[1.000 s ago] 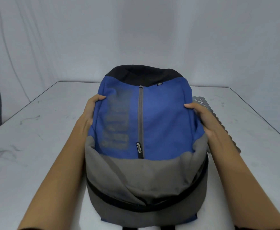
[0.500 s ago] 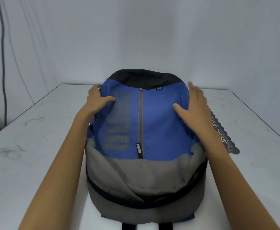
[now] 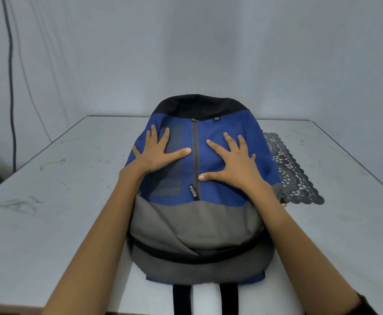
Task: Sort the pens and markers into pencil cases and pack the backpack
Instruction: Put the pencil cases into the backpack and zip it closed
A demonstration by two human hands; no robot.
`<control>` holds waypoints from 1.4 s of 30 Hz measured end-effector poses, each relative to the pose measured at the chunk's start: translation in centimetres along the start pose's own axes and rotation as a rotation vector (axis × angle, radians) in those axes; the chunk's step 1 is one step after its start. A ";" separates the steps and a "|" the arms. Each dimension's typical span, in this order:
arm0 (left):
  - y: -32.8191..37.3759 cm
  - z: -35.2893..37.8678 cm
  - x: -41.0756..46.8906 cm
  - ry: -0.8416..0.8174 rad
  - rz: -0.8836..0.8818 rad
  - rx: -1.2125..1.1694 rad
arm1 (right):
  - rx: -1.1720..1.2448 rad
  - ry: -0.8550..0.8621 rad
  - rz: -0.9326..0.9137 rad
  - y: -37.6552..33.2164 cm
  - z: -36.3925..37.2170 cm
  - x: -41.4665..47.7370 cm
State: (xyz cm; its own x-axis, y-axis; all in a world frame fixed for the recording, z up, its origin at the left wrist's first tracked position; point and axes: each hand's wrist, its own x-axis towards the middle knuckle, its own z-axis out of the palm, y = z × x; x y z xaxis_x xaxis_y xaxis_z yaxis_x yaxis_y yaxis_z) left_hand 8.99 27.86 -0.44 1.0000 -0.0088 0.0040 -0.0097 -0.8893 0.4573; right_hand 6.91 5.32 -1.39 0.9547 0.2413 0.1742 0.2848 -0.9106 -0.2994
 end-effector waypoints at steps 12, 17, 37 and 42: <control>0.7 -0.7 0.0 -0.045 -0.059 0.095 | -0.034 0.000 0.021 -0.3 0.0 0.4; 2.0 -0.3 -4.7 -0.071 0.011 0.186 | -0.044 -0.169 0.038 -1.0 -1.6 -1.3; -1.7 2.0 -17.2 0.070 0.550 -0.471 | 0.668 0.028 -0.297 -1.2 -0.7 -14.4; -2.4 1.7 -18.3 0.149 0.641 -0.374 | 0.701 -0.040 -0.300 -0.7 -0.7 -14.2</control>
State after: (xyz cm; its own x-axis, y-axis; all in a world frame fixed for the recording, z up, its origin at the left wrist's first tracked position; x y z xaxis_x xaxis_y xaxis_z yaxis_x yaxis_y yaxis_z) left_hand -9.26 29.37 -3.10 0.7881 -0.3866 0.4790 -0.6153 -0.5157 0.5962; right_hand -6.90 2.28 -3.00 0.8266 0.4684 0.3120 0.5077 -0.3814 -0.7725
